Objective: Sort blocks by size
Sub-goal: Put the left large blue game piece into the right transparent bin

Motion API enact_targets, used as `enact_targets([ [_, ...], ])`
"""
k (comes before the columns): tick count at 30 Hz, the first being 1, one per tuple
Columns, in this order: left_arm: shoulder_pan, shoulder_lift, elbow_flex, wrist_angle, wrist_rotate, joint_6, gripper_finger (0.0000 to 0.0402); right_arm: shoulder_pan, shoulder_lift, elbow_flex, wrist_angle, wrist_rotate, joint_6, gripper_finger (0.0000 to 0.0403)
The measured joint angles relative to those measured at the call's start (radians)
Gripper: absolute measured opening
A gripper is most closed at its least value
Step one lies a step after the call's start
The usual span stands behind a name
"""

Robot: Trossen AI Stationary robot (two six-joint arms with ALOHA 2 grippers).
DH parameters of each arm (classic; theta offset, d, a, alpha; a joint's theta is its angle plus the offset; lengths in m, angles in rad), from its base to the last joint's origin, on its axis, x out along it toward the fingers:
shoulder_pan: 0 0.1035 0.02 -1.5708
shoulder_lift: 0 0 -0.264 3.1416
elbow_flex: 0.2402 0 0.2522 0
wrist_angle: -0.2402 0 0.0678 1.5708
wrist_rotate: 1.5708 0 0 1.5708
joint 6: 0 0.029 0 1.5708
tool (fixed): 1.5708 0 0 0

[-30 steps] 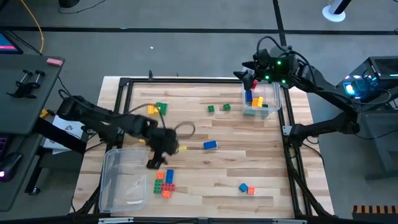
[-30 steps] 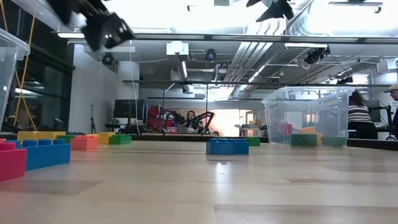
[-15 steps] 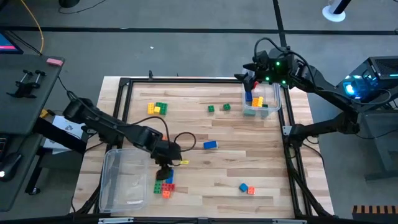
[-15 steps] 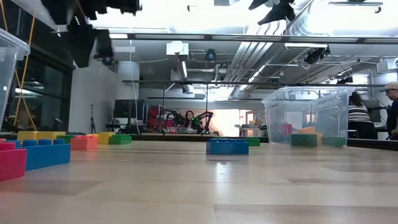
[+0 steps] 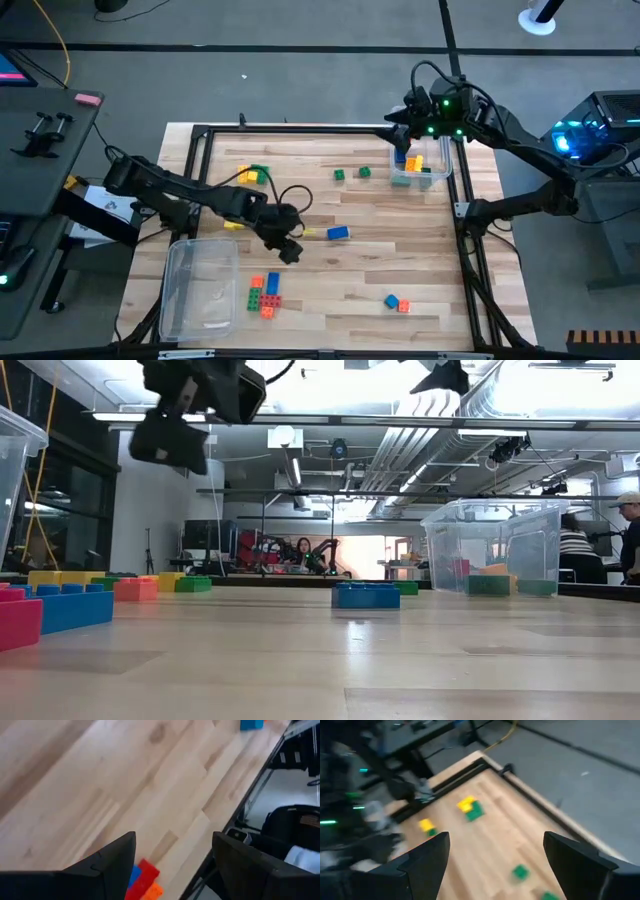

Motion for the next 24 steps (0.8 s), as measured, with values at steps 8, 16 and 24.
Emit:
enact_targets([
  [8,-0.148,0.059,0.0,-0.023,-0.138,0.129,0.0244,0.169,0.0,0.0,-0.007,-0.114,0.169,0.0318],
  [16,-0.264,0.164,0.058,-0.156,-0.245,0.087,0.0236,0.425,0.0,0.0,-0.032,0.081,0.263,0.0318],
  [24,-0.247,0.44,0.376,-0.557,-0.216,0.072,0.023,0.557,0.0,0.0,-0.044,0.177,0.267,0.0318],
])
